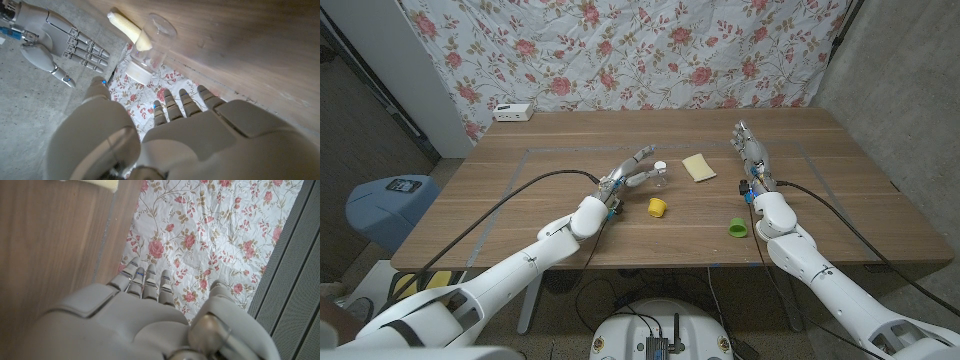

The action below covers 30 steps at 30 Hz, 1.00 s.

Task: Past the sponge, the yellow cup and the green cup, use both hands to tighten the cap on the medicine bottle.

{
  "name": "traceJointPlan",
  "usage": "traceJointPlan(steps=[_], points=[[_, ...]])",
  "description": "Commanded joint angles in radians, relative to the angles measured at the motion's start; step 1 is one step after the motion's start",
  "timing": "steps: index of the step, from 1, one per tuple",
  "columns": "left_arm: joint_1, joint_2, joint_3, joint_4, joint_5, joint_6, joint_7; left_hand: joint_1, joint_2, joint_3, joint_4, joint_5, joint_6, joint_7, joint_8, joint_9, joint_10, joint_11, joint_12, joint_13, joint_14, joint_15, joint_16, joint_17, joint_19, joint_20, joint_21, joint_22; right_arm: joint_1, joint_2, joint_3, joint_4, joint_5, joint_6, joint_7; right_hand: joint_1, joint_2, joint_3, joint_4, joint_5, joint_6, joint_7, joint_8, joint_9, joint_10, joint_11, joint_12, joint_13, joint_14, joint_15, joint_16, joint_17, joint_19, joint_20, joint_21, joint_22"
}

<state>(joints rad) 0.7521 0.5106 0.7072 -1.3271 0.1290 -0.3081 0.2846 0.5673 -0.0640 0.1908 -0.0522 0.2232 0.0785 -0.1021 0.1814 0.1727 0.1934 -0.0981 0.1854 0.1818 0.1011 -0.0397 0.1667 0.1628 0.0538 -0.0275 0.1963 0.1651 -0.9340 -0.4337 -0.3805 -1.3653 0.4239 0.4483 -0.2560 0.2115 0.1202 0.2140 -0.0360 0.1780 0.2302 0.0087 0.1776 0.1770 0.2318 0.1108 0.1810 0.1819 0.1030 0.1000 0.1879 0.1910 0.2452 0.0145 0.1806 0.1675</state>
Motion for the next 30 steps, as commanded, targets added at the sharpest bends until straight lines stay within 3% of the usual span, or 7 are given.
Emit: traceJointPlan(steps=[1, 6, 13, 18, 23, 27, 30], points=[[0.016, 0.016, -0.039, -0.03, -0.019, -0.054, -0.004, -0.014, 0.004, -0.01, 0.001, 0.012, 0.003, 0.044, 0.002, 0.0, 0.0, 0.019, 0.01, 0.001, -0.003, -0.004, 0.008, 0.002, 0.043, -0.032, 0.011, 0.004, -0.015, -0.004, -0.002, -0.026, -0.014, -0.008, -0.016, -0.005, -0.002, 0.007, 0.005, 0.01, -0.006, 0.0, 0.001, 0.001, -0.008, 0.0, 0.0, 0.001, -0.007, 0.001, -0.004, 0.001, -0.004, 0.0, -0.002, 0.001], [0.022, 0.013, -0.056, -0.032, -0.03, -0.075, 0.001, -0.022, 0.009, -0.016, 0.004, 0.015, -0.006, 0.083, -0.002, 0.0, -0.008, 0.037, 0.009, 0.001, -0.009, 0.014, 0.006, 0.002, 0.067, -0.048, 0.012, 0.004, -0.015, -0.003, -0.004, -0.027, -0.017, -0.005, -0.014, -0.006, -0.003, 0.007, 0.004, 0.01, -0.007, 0.0, 0.002, 0.001, -0.007, 0.001, 0.002, 0.001, -0.008, -0.008, -0.003, 0.001, -0.003, -0.003, 0.0, 0.001], [0.04, 0.016, -0.082, -0.046, -0.072, -0.091, -0.017, -0.061, 0.018, -0.033, 0.024, 0.016, -0.028, 0.126, -0.007, 0.001, -0.04, 0.079, 0.002, 0.001, -0.034, 0.043, 0.002, 0.004, 0.075, -0.052, 0.005, 0.004, -0.019, -0.009, -0.005, -0.041, -0.021, -0.012, -0.014, -0.008, -0.004, 0.009, 0.003, 0.01, -0.011, -0.005, 0.003, 0.001, -0.01, 0.0, 0.003, 0.001, -0.01, -0.018, -0.001, 0.0, 0.007, 0.015, 0.006, 0.001], [0.037, 0.027, -0.096, -0.051, -0.147, -0.092, -0.097, -0.102, 0.046, -0.041, 0.052, 0.017, -0.047, 0.14, -0.008, 0.001, -0.081, 0.1, -0.005, 0.0, -0.068, 0.061, 0.001, 0.007, 0.055, -0.039, -0.006, 0.005, -0.028, -0.014, -0.003, -0.056, -0.023, -0.013, -0.015, -0.009, -0.004, 0.01, 0.003, 0.01, -0.012, -0.004, 0.003, 0.001, -0.013, -0.003, 0.002, 0.0, -0.011, -0.021, -0.001, 0.0, 0.01, 0.013, 0.007, 0.001], [0.027, 0.026, -0.105, -0.035, -0.187, -0.103, -0.141, -0.116, 0.063, -0.041, 0.063, 0.018, -0.057, 0.147, -0.008, 0.0, -0.096, 0.117, -0.004, 0.0, -0.085, 0.071, 0.0, 0.007, 0.04, -0.031, -0.011, 0.005, -0.033, -0.02, -0.002, -0.067, -0.016, -0.014, -0.003, -0.012, -0.004, 0.009, 0.004, 0.01, -0.013, -0.003, 0.003, 0.001, -0.014, 0.0, 0.003, 0.0, -0.011, -0.022, 0.0, 0.0, 0.015, 0.011, 0.009, 0.001], [0.015, 0.029, -0.109, -0.014, -0.219, -0.118, -0.184, -0.137, 0.105, -0.035, 0.083, 0.019, -0.061, 0.155, -0.006, 0.0, -0.106, 0.125, -0.002, 0.0, -0.096, 0.081, 0.003, 0.008, 0.031, -0.024, -0.012, 0.006, -0.031, -0.026, -0.002, -0.065, -0.005, -0.005, 0.023, -0.019, -0.006, 0.007, 0.007, 0.01, -0.02, 0.003, 0.002, 0.001, -0.016, 0.0, 0.003, 0.0, -0.015, -0.024, 0.0, 0.001, 0.012, -0.002, 0.008, 0.0], [0.011, 0.028, -0.116, -0.001, -0.244, -0.123, -0.206, -0.176, 0.189, -0.018, 0.124, 0.02, -0.061, 0.163, -0.003, 0.0, -0.11, 0.131, 0.004, -0.001, -0.102, 0.089, 0.008, 0.009, 0.025, -0.016, -0.01, 0.006, -0.025, -0.029, -0.002, -0.064, 0.006, -0.002, 0.044, -0.024, -0.007, 0.006, 0.009, 0.011, -0.027, 0.004, 0.0, 0.001, -0.022, -0.004, 0.002, 0.0, -0.019, -0.027, 0.0, 0.002, 0.005, -0.009, 0.005, 0.0]])
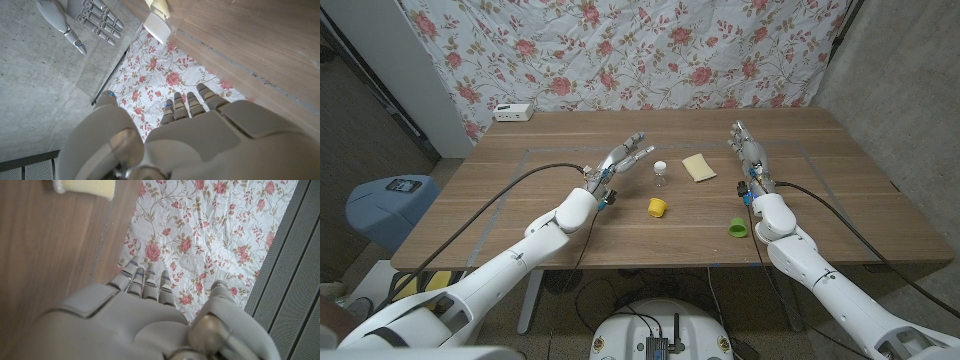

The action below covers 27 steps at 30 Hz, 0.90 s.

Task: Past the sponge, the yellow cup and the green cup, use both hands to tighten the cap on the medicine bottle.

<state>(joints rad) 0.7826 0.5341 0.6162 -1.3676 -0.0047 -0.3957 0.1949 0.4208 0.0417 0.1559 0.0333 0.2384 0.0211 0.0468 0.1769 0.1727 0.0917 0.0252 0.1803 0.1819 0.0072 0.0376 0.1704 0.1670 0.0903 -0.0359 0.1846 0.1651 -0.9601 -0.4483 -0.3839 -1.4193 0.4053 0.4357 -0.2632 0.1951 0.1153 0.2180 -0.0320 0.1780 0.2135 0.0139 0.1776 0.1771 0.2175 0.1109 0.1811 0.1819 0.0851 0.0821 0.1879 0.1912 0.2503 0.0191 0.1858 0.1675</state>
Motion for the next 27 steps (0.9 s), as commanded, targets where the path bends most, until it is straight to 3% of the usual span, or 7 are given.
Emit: traceJointPlan(steps=[1, 6, 14, 22, 27], points=[[-0.022, 0.001, -0.027, 0.051, -0.12, -0.047, -0.124, -0.034, 0.091, 0.018, 0.043, 0.004, -0.003, 0.016, 0.002, 0.0, -0.008, 0.01, 0.01, -0.001, -0.008, 0.013, 0.005, 0.005, -0.013, -0.007, 0.001, 0.006, 0.004, -0.012, 0.002, -0.003, 0.035, 0.02, 0.064, -0.01, -0.002, 0.002, 0.006, 0.011, -0.015, 0.002, -0.001, 0.001, -0.009, -0.005, 0.001, 0.0, -0.002, -0.01, 0.0, 0.002, -0.002, -0.016, -0.001, 0.0], [-0.033, -0.002, -0.032, 0.075, -0.145, -0.061, -0.154, -0.044, 0.108, 0.021, 0.053, 0.003, 0.0, 0.018, 0.003, 0.0, -0.008, 0.013, 0.011, -0.001, -0.01, 0.016, 0.005, 0.004, -0.016, -0.001, 0.001, 0.006, 0.014, -0.003, 0.003, 0.019, 0.059, 0.045, 0.098, -0.022, -0.005, -0.001, 0.011, 0.012, -0.041, 0.003, -0.006, 0.001, -0.029, -0.014, -0.003, 0.0, -0.001, -0.008, 0.003, 0.002, -0.011, -0.022, -0.002, 0.0], [-0.019, -0.01, -0.049, 0.071, -0.14, -0.072, -0.116, -0.065, 0.126, 0.028, 0.07, -0.001, 0.002, 0.017, 0.003, -0.001, -0.001, 0.019, 0.016, -0.002, 0.032, 0.023, 0.017, 0.002, -0.006, 0.022, 0.007, 0.005, 0.031, 0.001, 0.003, 0.067, 0.114, 0.055, 0.169, -0.036, -0.008, -0.005, 0.017, 0.013, -0.074, -0.001, -0.009, 0.001, -0.065, -0.019, -0.009, -0.001, 0.003, -0.003, 0.005, 0.002, -0.023, -0.019, -0.004, 0.0], [-0.009, -0.023, -0.065, 0.068, -0.195, -0.067, -0.131, -0.072, 0.129, 0.032, 0.075, -0.002, 0.007, 0.024, 0.004, -0.001, 0.005, 0.022, 0.017, -0.002, 0.047, 0.024, 0.017, 0.001, 0.005, 0.021, 0.01, 0.005, 0.054, 0.004, 0.009, 0.12, 0.163, 0.066, 0.237, -0.045, -0.005, -0.005, 0.021, 0.015, -0.094, -0.005, -0.008, 0.001, -0.081, -0.03, -0.008, -0.001, 0.012, -0.004, 0.009, 0.001, -0.026, -0.019, -0.003, 0.0], [-0.015, -0.031, -0.068, 0.075, -0.231, -0.067, -0.16, -0.078, 0.143, 0.04, 0.083, -0.003, 0.003, 0.035, 0.002, -0.001, 0.001, 0.036, 0.016, -0.002, 0.044, 0.031, 0.013, 0.001, 0.007, 0.023, 0.01, 0.005, 0.063, 0.002, 0.013, 0.137, 0.191, 0.062, 0.27, -0.051, -0.003, -0.004, 0.025, 0.016, -0.106, 0.011, -0.007, 0.0, -0.085, -0.037, -0.005, -0.001, 0.013, -0.017, 0.009, 0.001, -0.023, -0.033, -0.001, 0.0]])
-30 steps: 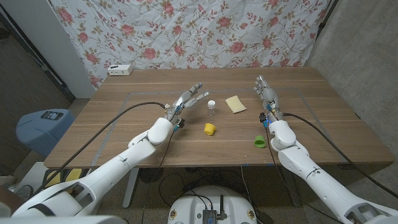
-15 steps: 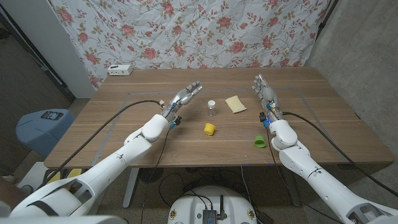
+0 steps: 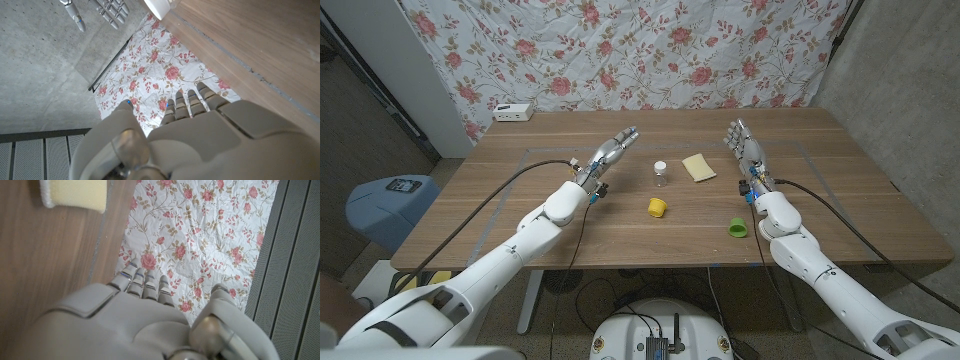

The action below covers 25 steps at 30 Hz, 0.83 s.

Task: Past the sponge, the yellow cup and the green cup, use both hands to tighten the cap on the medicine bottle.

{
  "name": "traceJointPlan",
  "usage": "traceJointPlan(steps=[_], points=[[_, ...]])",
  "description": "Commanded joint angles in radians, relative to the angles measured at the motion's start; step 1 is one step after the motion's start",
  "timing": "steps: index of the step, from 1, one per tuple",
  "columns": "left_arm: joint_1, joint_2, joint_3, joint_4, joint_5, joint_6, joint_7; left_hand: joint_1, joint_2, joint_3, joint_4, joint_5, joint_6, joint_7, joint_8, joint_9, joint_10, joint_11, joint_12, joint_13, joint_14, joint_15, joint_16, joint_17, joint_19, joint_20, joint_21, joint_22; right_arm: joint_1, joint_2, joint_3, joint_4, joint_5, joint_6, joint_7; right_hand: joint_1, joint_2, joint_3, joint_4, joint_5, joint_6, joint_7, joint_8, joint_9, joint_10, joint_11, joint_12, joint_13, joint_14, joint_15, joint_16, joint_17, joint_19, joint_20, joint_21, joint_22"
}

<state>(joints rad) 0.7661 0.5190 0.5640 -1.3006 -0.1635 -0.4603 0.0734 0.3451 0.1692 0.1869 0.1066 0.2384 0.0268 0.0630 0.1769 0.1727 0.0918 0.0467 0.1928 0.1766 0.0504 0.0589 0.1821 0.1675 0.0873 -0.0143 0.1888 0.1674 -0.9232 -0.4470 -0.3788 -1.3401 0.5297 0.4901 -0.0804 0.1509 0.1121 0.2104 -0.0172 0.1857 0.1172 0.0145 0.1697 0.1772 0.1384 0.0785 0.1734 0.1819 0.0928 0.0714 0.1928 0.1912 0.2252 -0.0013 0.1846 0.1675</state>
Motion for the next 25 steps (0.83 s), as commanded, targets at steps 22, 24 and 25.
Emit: traceJointPlan(steps=[22, 24, 25], points=[[0.002, -0.103, -0.027, 0.156, -0.199, -0.029, -0.08, -0.014, 0.045, 0.095, 0.053, -0.005, -0.009, 0.04, 0.004, 0.0, -0.007, 0.034, 0.003, 0.003, -0.007, 0.029, -0.002, 0.003, 0.02, 0.017, 0.008, 0.005, -0.001, 0.002, 0.01, 0.054, 0.093, -0.018, 0.087, -0.02, 0.002, 0.007, 0.015, 0.013, 0.005, 0.023, 0.015, -0.001, 0.008, -0.031, 0.013, -0.002, -0.004, -0.063, 0.0, -0.002, 0.009, -0.047, 0.004, 0.0], [0.005, -0.096, -0.026, 0.15, -0.194, -0.016, -0.073, -0.015, 0.044, 0.1, 0.055, -0.005, -0.008, 0.039, 0.004, 0.0, -0.006, 0.032, 0.003, 0.003, -0.006, 0.028, -0.002, 0.003, 0.02, 0.017, 0.008, 0.005, -0.002, 0.002, 0.007, 0.05, 0.089, -0.029, 0.077, -0.02, 0.002, 0.008, 0.015, 0.013, 0.005, 0.022, 0.015, -0.001, 0.011, -0.027, 0.014, -0.002, -0.004, -0.063, 0.0, -0.002, 0.009, -0.048, 0.004, 0.0], [0.007, -0.092, -0.026, 0.147, -0.193, -0.011, -0.074, -0.016, 0.044, 0.101, 0.055, -0.005, -0.008, 0.039, 0.004, 0.0, -0.006, 0.032, 0.003, 0.003, -0.006, 0.028, -0.002, 0.003, 0.02, 0.017, 0.008, 0.005, -0.002, 0.003, 0.003, 0.047, 0.083, -0.037, 0.069, -0.02, 0.002, 0.008, 0.015, 0.013, 0.005, 0.022, 0.015, -0.001, 0.011, -0.025, 0.014, -0.002, -0.004, -0.064, 0.0, -0.002, 0.009, -0.048, 0.004, 0.0]])
